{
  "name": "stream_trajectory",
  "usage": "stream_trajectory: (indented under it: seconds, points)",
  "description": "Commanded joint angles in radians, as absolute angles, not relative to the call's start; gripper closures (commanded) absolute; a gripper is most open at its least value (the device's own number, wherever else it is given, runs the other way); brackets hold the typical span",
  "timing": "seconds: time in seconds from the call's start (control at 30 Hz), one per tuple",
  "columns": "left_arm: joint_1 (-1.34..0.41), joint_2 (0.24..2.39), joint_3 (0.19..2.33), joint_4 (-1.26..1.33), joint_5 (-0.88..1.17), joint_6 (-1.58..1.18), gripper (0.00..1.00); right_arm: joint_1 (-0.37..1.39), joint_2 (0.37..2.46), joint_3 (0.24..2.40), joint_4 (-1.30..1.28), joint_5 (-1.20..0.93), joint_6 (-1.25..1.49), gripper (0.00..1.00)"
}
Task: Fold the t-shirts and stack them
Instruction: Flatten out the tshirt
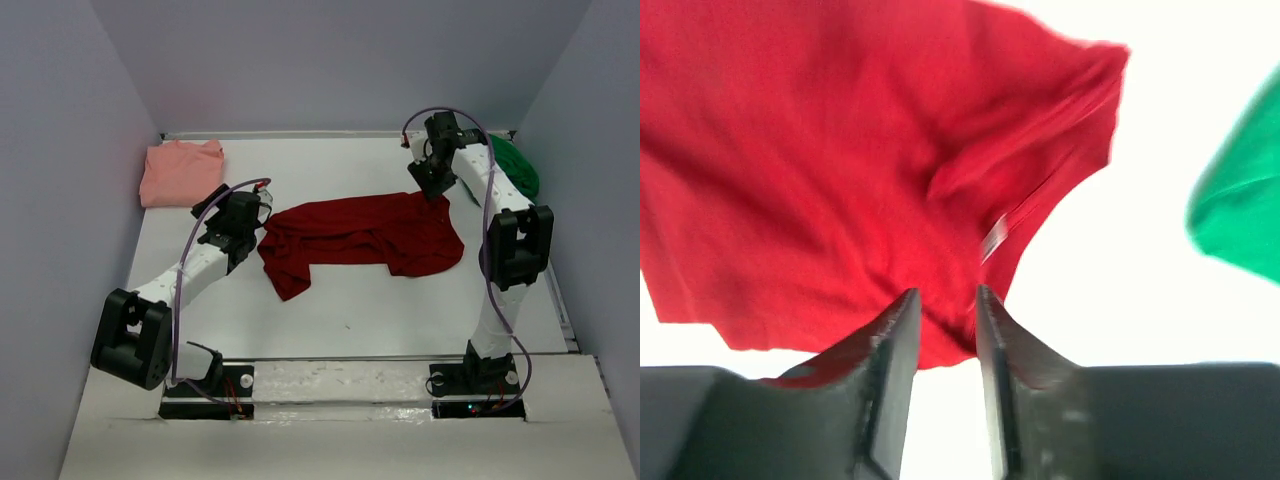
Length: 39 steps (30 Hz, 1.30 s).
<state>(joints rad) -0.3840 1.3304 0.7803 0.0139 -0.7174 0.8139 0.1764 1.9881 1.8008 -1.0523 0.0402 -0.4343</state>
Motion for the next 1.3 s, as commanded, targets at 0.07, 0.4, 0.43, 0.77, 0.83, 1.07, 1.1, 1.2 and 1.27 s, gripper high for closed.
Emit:
stream_trajectory:
  seconds: [0.07, 0.4, 0.43, 0.77, 0.83, 1.07, 1.1, 1.2, 1.27]
  points:
    - [-0.377, 1.333, 0.830, -0.028, -0.667, 0.738, 0.01, 0.172, 2.061, 1.927, -1.019, 0.044, -0.390, 0.58]
    - [-0.379, 1.318, 0.773, -0.043, -0.640, 0.726, 0.01, 0.172, 2.206, 1.928, -0.986, 0.043, -0.385, 0.51]
    - [-0.379, 1.310, 0.772, -0.043, -0.640, 0.730, 0.01, 0.172, 2.210, 1.915, -0.983, 0.046, -0.387, 0.51]
    - [-0.377, 1.309, 0.767, -0.044, -0.637, 0.724, 0.01, 0.172, 2.232, 1.888, -0.960, 0.095, -0.388, 0.52]
    - [-0.379, 1.304, 0.764, -0.045, -0.637, 0.723, 0.01, 0.172, 2.227, 1.882, -0.951, 0.116, -0.388, 0.52]
    - [-0.377, 1.292, 0.753, -0.049, -0.626, 0.710, 0.01, 0.172, 2.191, 1.861, -0.920, 0.225, -0.380, 0.52]
    - [-0.377, 1.290, 0.753, -0.051, -0.626, 0.707, 0.01, 0.172, 2.187, 1.859, -0.920, 0.229, -0.380, 0.52]
    - [-0.379, 1.292, 0.752, -0.051, -0.623, 0.701, 0.01, 0.172, 2.191, 1.852, -0.920, 0.227, -0.376, 0.62]
    - [-0.379, 1.289, 0.752, -0.055, -0.618, 0.698, 0.01, 0.172, 2.192, 1.848, -0.919, 0.233, -0.371, 0.68]
